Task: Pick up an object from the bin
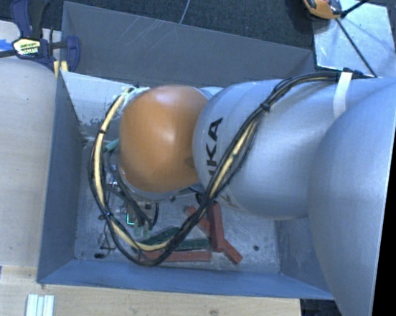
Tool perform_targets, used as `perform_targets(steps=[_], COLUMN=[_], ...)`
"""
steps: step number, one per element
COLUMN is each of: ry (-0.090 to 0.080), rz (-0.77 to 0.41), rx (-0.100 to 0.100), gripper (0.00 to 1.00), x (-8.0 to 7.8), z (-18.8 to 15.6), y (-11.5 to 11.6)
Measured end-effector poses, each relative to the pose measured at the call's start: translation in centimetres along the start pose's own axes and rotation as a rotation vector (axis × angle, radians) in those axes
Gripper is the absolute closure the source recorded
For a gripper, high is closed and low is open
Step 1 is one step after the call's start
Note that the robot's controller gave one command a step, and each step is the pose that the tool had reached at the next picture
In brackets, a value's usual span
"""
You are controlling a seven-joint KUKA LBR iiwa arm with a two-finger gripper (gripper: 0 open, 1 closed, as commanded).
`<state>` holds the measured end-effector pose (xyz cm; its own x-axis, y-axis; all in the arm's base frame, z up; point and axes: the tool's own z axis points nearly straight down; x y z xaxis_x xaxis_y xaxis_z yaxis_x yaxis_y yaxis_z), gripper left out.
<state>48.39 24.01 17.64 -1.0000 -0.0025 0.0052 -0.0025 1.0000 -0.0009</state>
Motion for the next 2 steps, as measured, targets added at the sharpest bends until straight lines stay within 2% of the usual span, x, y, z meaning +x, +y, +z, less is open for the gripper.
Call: perform_targets(steps=[2], ry=[-0.01], rz=[-0.005], rx=[-0.004], gripper=[0.0], x=[-0.3], z=[-0.1], y=[-0.2])
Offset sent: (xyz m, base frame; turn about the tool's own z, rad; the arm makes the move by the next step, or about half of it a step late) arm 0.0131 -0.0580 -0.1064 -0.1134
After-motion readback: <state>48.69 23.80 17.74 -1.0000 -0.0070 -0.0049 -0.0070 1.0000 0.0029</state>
